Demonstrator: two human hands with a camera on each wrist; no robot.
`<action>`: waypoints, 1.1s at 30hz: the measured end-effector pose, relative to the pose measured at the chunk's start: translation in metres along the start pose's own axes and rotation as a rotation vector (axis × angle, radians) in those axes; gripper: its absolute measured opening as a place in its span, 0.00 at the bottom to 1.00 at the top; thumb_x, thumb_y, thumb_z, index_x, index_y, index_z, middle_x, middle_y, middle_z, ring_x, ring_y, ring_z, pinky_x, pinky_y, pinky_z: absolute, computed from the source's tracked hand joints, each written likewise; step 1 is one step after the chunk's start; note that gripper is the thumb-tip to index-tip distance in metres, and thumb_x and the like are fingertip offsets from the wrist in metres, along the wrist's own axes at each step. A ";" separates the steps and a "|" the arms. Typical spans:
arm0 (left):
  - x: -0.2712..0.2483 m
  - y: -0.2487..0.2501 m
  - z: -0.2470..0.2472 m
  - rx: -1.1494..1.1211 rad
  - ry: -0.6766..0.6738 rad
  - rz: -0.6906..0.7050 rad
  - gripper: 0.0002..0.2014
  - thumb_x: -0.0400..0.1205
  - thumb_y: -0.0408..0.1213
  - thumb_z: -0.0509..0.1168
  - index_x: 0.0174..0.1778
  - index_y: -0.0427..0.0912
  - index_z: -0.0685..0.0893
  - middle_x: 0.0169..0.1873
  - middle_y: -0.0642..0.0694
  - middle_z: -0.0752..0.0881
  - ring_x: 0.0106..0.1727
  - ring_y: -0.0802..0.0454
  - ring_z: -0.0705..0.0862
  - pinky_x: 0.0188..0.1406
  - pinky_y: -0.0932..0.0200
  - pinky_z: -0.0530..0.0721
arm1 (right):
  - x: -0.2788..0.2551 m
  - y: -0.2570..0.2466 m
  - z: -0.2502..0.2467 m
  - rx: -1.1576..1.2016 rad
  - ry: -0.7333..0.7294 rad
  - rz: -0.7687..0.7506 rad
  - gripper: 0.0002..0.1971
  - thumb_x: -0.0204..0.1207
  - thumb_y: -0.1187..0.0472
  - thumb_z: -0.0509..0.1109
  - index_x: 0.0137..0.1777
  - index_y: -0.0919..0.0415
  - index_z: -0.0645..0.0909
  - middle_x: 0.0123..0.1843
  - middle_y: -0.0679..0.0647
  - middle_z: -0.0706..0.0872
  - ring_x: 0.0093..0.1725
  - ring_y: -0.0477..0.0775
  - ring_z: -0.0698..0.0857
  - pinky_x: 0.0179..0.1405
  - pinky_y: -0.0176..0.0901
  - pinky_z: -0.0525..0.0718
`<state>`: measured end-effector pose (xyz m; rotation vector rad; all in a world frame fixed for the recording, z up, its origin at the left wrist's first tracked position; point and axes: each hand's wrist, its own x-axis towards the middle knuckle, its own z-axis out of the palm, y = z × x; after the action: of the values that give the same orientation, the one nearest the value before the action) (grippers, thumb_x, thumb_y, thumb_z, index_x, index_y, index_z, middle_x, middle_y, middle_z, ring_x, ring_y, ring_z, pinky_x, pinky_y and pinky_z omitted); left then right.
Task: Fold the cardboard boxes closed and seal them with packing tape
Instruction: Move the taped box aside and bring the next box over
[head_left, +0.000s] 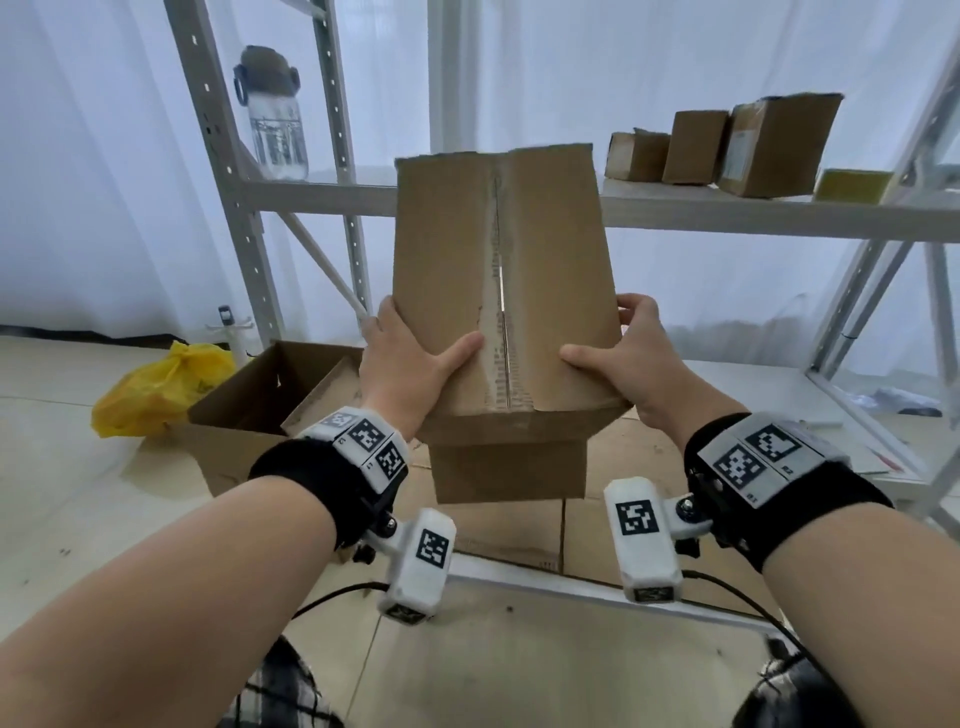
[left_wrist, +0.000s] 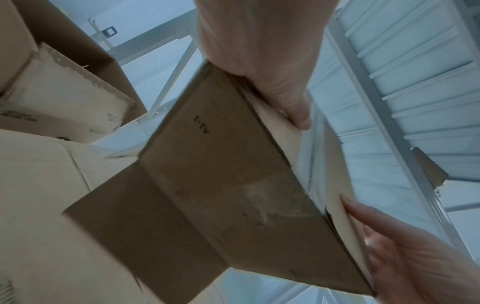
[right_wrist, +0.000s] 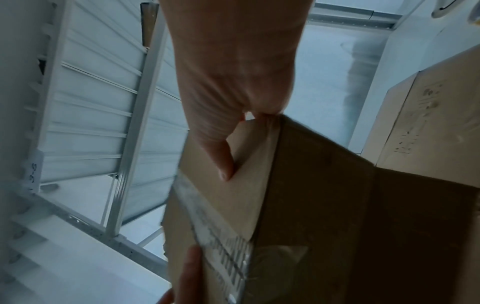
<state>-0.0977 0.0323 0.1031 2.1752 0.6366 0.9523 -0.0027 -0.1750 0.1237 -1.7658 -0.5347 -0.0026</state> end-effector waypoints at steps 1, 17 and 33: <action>-0.005 0.002 -0.005 -0.073 0.050 0.038 0.51 0.65 0.65 0.74 0.78 0.44 0.59 0.68 0.44 0.70 0.66 0.46 0.76 0.66 0.46 0.79 | -0.004 -0.002 -0.003 0.009 0.002 -0.038 0.38 0.68 0.62 0.81 0.70 0.53 0.60 0.66 0.50 0.71 0.62 0.53 0.79 0.54 0.48 0.85; -0.026 -0.016 0.014 0.212 -0.053 0.144 0.58 0.68 0.58 0.76 0.80 0.61 0.38 0.79 0.41 0.49 0.80 0.36 0.57 0.77 0.36 0.64 | -0.011 0.043 0.033 -0.171 0.107 -0.009 0.53 0.65 0.49 0.82 0.82 0.50 0.49 0.76 0.56 0.67 0.75 0.56 0.70 0.76 0.57 0.71; -0.005 0.005 0.028 0.944 -0.140 0.751 0.43 0.72 0.66 0.65 0.79 0.53 0.56 0.67 0.42 0.67 0.65 0.40 0.68 0.62 0.44 0.65 | 0.014 0.018 0.012 -0.679 0.005 -0.106 0.33 0.69 0.38 0.75 0.71 0.47 0.70 0.62 0.54 0.70 0.59 0.56 0.79 0.59 0.49 0.80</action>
<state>-0.0784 0.0155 0.0900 3.4324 0.1682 0.9276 0.0132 -0.1621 0.1074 -2.3908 -0.6724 -0.2932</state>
